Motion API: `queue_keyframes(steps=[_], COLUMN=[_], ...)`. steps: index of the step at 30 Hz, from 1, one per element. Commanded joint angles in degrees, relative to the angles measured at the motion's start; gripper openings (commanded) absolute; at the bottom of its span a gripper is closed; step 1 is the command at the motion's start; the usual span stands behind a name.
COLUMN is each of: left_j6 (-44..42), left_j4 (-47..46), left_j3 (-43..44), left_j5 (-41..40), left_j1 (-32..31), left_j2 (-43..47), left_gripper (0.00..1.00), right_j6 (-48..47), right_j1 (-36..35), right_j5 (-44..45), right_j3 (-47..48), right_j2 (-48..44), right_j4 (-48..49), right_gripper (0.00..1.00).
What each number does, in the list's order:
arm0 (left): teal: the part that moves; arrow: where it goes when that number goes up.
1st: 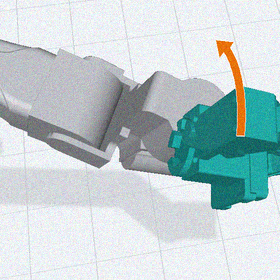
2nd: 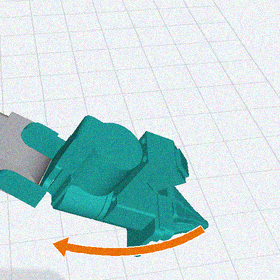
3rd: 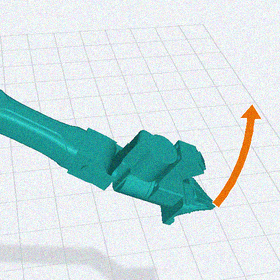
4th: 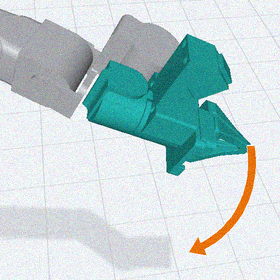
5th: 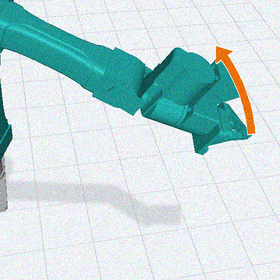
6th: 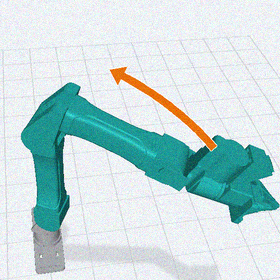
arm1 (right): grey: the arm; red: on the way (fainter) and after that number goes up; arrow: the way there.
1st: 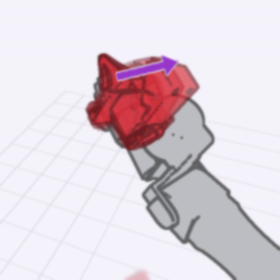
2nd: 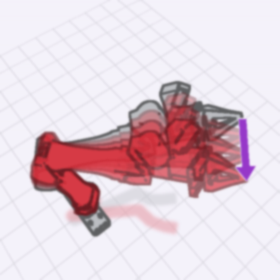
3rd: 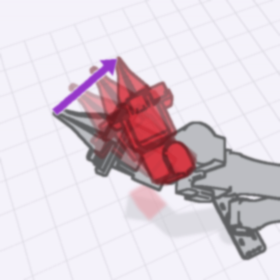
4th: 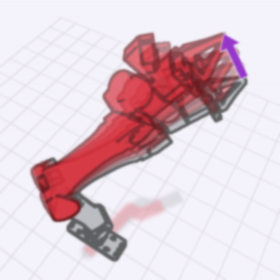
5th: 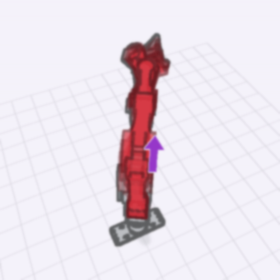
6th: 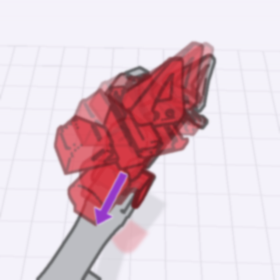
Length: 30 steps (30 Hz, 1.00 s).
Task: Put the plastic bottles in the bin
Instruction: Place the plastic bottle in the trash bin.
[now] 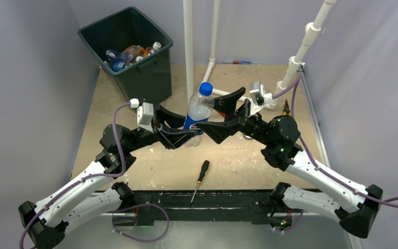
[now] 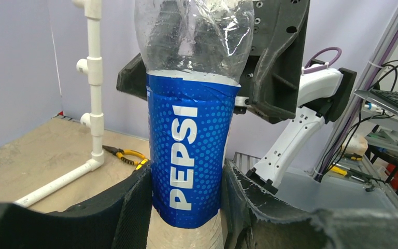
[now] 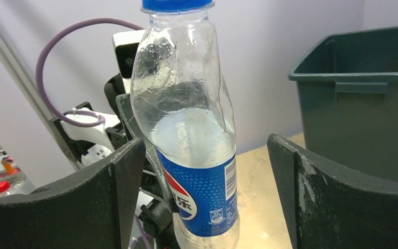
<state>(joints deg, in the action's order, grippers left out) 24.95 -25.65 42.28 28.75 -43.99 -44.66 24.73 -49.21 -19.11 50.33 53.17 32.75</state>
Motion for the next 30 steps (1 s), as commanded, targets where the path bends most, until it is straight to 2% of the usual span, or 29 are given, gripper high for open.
queue_keyframes(steps=[1,7,11,16,19,21,25,28,30], left_j6=[1.1,1.7,2.1,2.4,1.4,1.0,-0.2,-1.1,-1.1], left_j4=[-3.4,-4.6,-4.9,-2.8,1.3,3.7,9.2,12.1,13.4], left_j3=[0.1,-0.3,-0.6,-0.8,0.1,0.9,1.8,1.1,0.6], left_j5=[0.4,0.6,0.8,0.0,-1.3,-2.0,-6.9,-12.6,-17.2], left_j1=[0.0,0.0,0.0,0.0,0.0,0.0,0.0,0.0,0.0], left_j2=[0.3,-0.5,-1.3,-1.1,-0.6,-0.1,3.2,7.4,10.1], left_gripper=[0.00,0.00,0.00,0.01,0.18,0.35,0.67,0.89,0.94], right_j6=[3.2,5.0,5.8,7.3,7.6,7.3,5.3,1.7,-0.6], right_j1=[-0.2,-0.2,-0.2,-0.2,-0.2,-0.2,-0.2,-0.2,-0.2], right_j5=[-4.1,-4.6,-2.8,-2.7,-4.0,-4.4,-3.6,-1.6,0.1], right_j3=[0.5,1.6,0.5,-0.7,-0.7,-0.5,-1.2,-1.5,-2.1], right_j2=[2.0,5.0,4.9,5.7,6.7,6.7,4.3,1.0,-1.3], right_j4=[7.0,6.4,8.3,11.6,13.6,13.8,12.3,7.7,4.9], right_gripper=[0.88,0.81,0.63,0.46,0.34,0.28,0.26,0.25,0.25])
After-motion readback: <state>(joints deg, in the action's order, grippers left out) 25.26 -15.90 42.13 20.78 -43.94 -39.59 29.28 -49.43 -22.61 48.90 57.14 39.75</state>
